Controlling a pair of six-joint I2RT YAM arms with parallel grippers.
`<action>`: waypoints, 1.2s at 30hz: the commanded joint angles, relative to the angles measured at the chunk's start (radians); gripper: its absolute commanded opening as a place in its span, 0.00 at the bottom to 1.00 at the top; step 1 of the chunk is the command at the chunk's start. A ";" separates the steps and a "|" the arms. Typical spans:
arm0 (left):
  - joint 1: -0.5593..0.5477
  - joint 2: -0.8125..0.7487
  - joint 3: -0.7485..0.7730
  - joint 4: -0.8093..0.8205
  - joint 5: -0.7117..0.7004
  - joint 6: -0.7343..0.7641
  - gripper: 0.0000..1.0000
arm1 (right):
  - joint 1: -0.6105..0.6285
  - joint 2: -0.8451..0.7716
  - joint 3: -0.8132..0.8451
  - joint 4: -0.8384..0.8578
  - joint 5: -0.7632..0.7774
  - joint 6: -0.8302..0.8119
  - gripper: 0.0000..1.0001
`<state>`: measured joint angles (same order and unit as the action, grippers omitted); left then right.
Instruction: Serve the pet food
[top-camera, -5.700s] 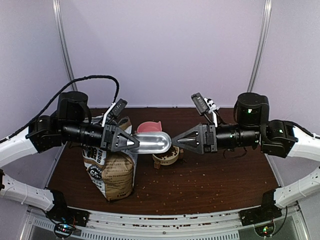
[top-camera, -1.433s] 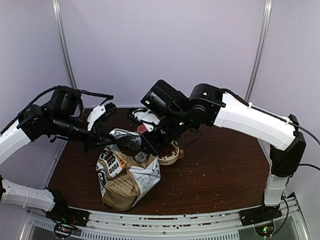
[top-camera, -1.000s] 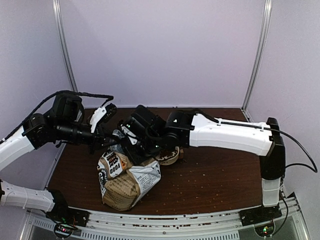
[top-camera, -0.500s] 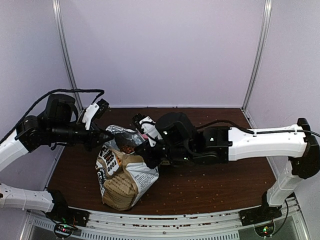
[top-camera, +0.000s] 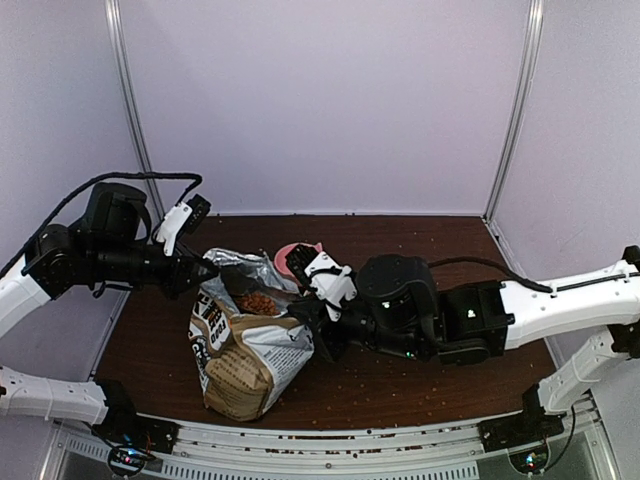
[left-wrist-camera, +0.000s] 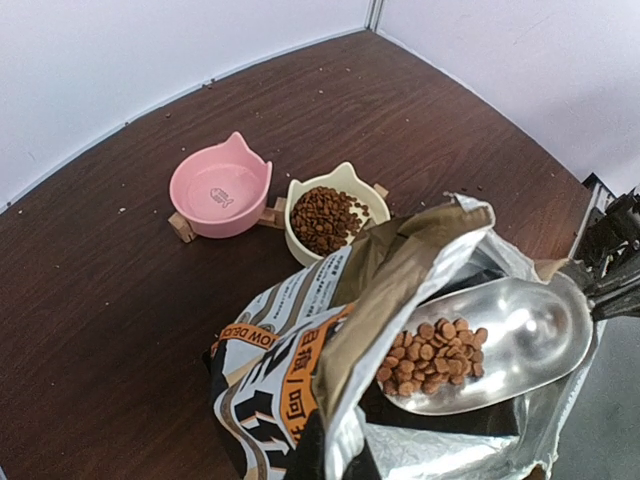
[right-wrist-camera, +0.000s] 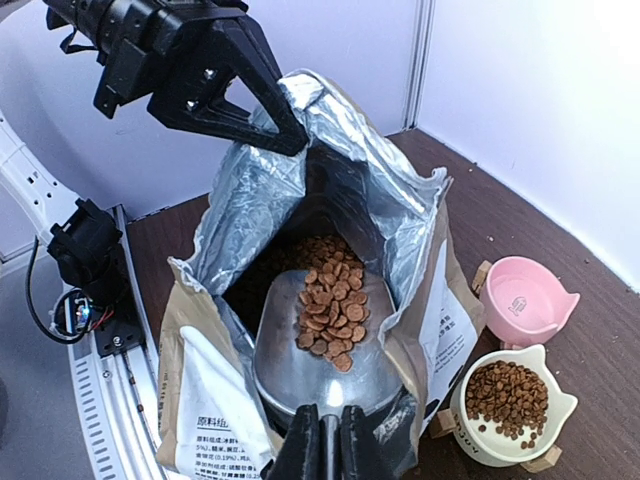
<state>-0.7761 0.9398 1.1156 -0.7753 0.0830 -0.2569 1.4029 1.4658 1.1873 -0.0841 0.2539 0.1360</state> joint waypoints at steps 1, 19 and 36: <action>0.015 -0.016 0.065 0.099 -0.059 -0.031 0.00 | 0.067 -0.051 -0.043 0.089 0.092 -0.103 0.00; 0.015 -0.064 0.027 0.152 0.044 -0.024 0.00 | 0.092 -0.083 -0.103 0.251 0.114 -0.118 0.00; 0.070 0.009 0.054 0.106 -0.116 -0.138 0.00 | 0.096 -0.227 -0.110 0.295 0.155 -0.107 0.00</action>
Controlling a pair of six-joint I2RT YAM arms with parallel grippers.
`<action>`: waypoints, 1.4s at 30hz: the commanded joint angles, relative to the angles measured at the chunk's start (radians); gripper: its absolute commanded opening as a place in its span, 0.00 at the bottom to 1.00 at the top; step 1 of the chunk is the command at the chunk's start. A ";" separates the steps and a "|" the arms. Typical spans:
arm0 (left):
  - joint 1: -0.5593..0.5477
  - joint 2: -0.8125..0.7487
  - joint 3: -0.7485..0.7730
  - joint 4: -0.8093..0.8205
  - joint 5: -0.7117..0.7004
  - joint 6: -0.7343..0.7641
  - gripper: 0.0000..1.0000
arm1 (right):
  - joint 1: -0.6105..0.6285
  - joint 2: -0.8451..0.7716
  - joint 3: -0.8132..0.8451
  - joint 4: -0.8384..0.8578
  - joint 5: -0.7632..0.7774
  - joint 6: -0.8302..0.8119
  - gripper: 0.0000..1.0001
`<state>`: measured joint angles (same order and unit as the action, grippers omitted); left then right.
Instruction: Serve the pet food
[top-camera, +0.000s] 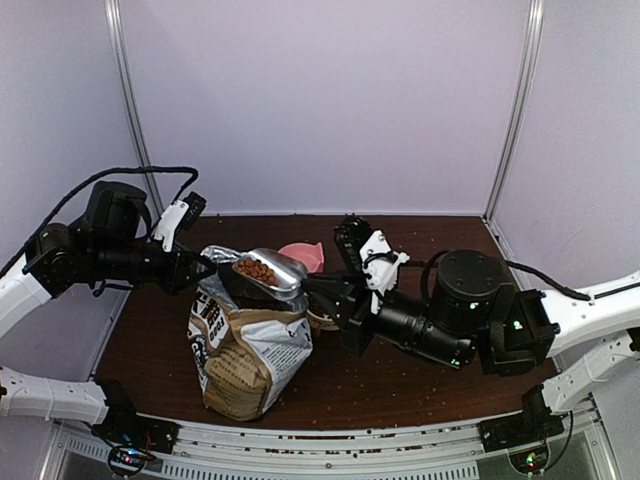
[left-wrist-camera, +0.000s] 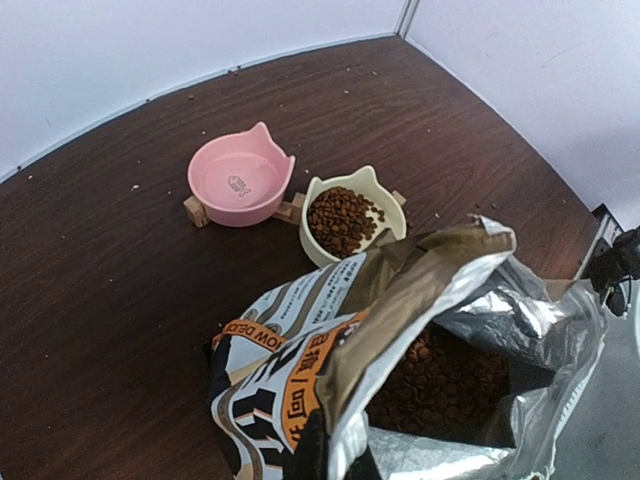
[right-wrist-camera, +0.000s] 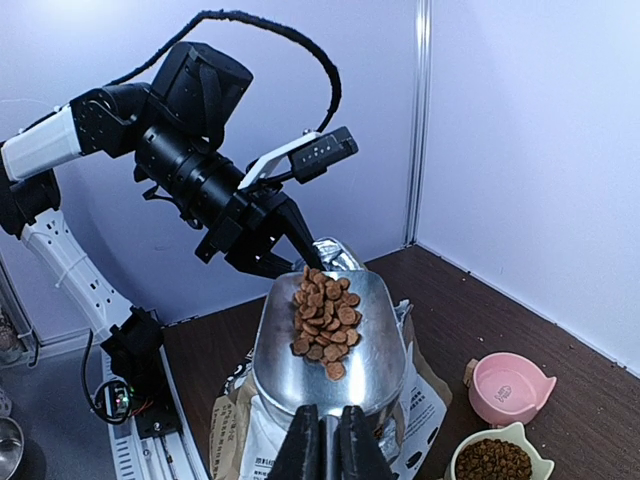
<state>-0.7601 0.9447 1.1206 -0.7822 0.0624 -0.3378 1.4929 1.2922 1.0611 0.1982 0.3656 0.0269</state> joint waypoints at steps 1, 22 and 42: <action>0.067 0.004 0.045 0.112 -0.097 -0.061 0.00 | 0.006 -0.067 0.024 -0.010 0.067 0.005 0.00; 0.360 -0.102 0.014 0.015 -0.145 0.010 0.00 | -0.309 -0.078 -0.075 -0.114 -0.022 0.120 0.00; 0.394 -0.152 -0.053 0.093 -0.112 0.070 0.00 | -0.500 0.334 0.208 -0.238 -0.185 0.099 0.00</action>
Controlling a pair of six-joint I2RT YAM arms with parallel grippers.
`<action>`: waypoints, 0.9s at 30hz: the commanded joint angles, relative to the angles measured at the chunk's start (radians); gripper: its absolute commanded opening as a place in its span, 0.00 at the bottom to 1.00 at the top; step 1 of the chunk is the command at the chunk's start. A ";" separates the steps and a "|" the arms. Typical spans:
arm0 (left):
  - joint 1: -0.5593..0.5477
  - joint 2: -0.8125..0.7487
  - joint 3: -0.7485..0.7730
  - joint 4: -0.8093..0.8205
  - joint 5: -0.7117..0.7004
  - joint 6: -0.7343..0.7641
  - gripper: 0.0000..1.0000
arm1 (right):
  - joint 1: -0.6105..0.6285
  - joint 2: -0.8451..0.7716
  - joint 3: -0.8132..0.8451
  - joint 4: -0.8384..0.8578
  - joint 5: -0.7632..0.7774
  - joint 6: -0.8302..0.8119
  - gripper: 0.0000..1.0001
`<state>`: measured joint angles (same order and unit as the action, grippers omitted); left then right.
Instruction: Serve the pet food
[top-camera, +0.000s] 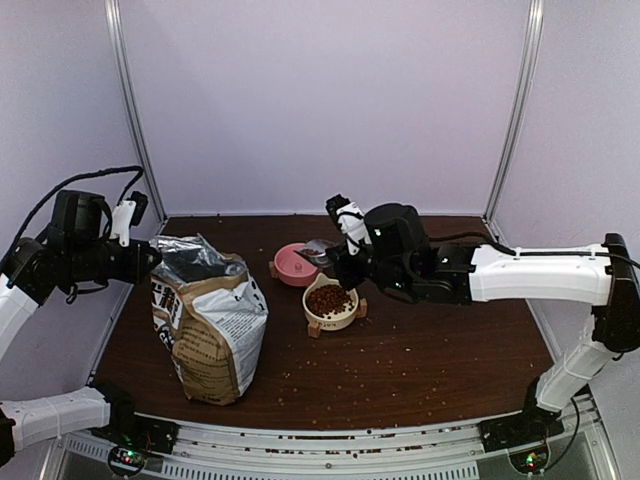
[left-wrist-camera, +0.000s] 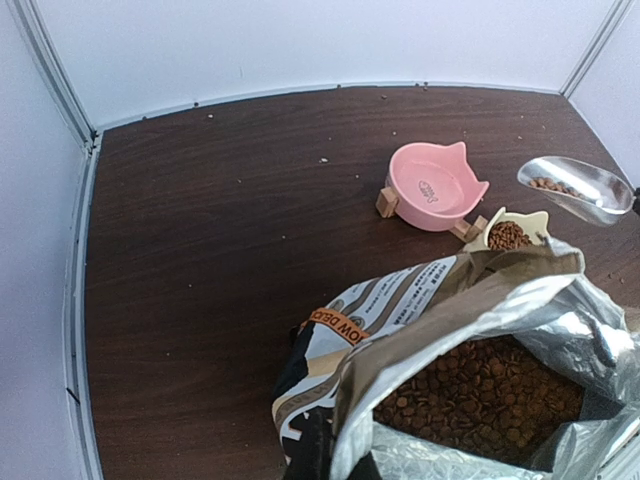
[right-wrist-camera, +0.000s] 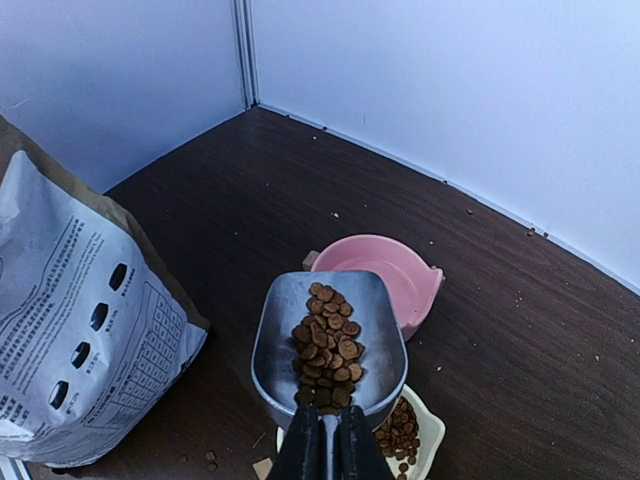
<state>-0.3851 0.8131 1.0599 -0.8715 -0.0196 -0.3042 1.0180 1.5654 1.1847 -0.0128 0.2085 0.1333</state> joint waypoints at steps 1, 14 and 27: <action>0.019 -0.021 0.008 0.182 -0.027 0.042 0.00 | -0.030 0.083 0.107 -0.039 -0.030 -0.007 0.00; 0.019 -0.035 -0.007 0.170 0.003 0.092 0.00 | -0.078 0.339 0.419 -0.315 -0.016 0.039 0.00; 0.019 -0.037 -0.015 0.207 0.270 0.231 0.00 | -0.108 0.474 0.664 -0.572 -0.022 0.051 0.00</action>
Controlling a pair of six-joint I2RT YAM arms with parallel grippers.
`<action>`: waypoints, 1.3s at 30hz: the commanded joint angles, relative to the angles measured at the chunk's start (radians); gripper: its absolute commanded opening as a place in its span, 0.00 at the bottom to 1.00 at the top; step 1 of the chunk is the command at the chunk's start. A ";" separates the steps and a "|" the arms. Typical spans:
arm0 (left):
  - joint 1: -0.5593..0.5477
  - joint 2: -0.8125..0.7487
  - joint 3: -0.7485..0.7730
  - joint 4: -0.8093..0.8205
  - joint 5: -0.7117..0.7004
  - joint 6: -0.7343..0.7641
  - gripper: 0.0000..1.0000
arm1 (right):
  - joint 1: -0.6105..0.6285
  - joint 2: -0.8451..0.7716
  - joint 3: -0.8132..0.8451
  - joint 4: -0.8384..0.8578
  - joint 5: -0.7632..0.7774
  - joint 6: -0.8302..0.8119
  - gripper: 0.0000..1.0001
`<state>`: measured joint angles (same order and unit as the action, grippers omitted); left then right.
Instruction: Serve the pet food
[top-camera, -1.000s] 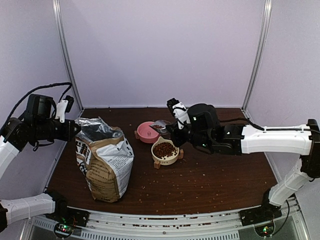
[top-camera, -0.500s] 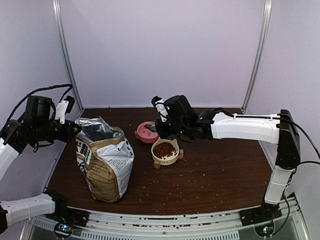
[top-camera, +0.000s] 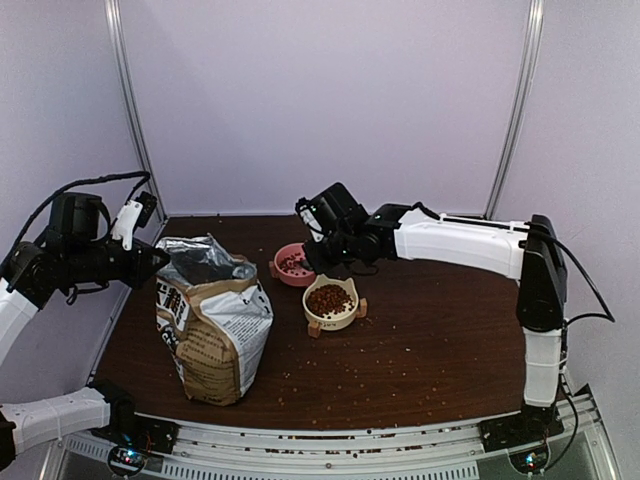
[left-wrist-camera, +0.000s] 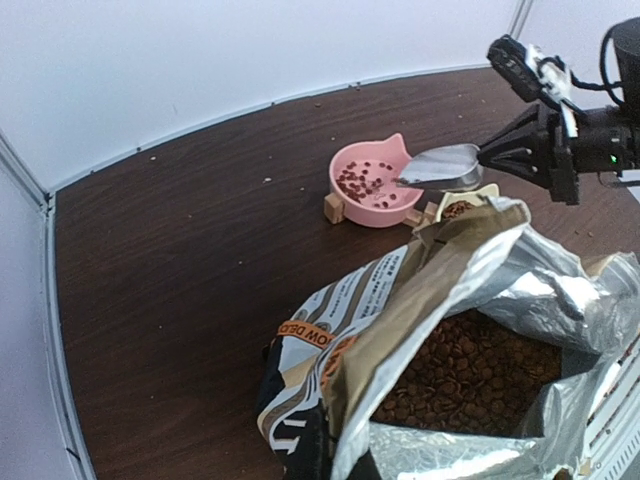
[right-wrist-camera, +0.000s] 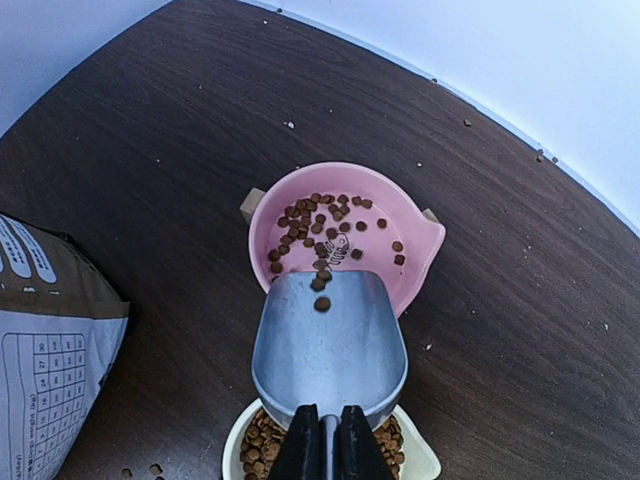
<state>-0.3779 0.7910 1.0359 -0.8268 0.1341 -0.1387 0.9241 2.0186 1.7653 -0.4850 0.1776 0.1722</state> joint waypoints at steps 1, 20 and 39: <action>0.011 -0.012 0.012 0.163 0.135 0.074 0.00 | -0.015 0.023 0.093 -0.109 0.011 0.010 0.00; -0.231 0.092 0.082 0.178 0.082 0.043 0.00 | 0.073 -0.534 -0.140 -0.059 -0.205 -0.069 0.00; -0.264 0.089 0.081 0.180 0.096 0.024 0.00 | 0.279 -0.351 0.073 -0.317 -0.267 -0.102 0.00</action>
<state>-0.6220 0.8932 1.0756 -0.7578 0.1623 -0.1116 1.1984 1.5963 1.7107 -0.6823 -0.1268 0.1001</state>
